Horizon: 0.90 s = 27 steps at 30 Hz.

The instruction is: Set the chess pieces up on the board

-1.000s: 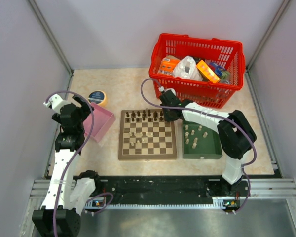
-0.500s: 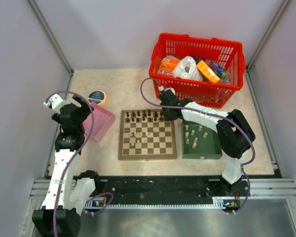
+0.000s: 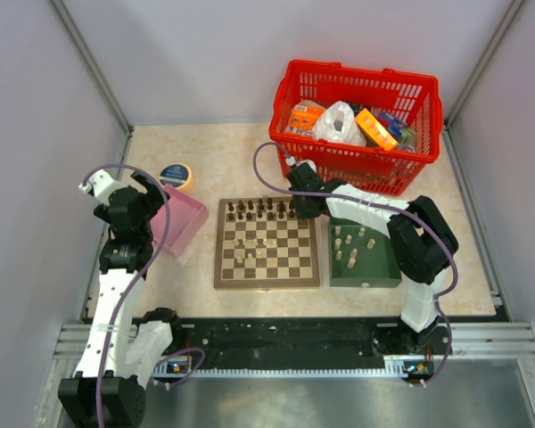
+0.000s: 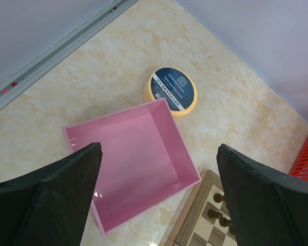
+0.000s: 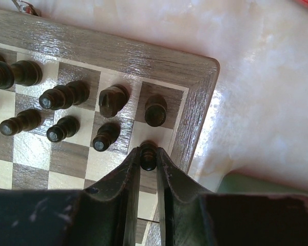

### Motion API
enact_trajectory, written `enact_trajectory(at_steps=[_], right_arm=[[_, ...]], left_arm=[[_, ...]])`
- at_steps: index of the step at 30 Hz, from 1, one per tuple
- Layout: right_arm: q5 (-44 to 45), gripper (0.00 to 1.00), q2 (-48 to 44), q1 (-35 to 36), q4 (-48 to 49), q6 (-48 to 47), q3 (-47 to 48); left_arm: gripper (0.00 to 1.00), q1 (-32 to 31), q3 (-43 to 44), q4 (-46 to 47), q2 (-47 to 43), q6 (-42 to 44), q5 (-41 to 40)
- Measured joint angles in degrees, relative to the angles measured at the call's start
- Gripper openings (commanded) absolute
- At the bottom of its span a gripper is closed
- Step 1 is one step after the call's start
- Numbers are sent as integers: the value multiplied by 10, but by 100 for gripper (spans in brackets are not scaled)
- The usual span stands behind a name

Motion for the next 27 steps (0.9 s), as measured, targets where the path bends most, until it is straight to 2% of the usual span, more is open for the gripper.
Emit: enact_trajectory(at_steps=[11, 17, 27], right_arm=[[0, 16, 1, -3, 6, 0, 0], [-1, 20, 3, -3, 16, -1, 0], [0, 34, 3, -3, 17, -14, 0]], left_arm=[[99, 0, 0, 0, 3, 0, 0], [99, 0, 0, 0, 3, 0, 0], [99, 0, 0, 1, 4, -1, 0]])
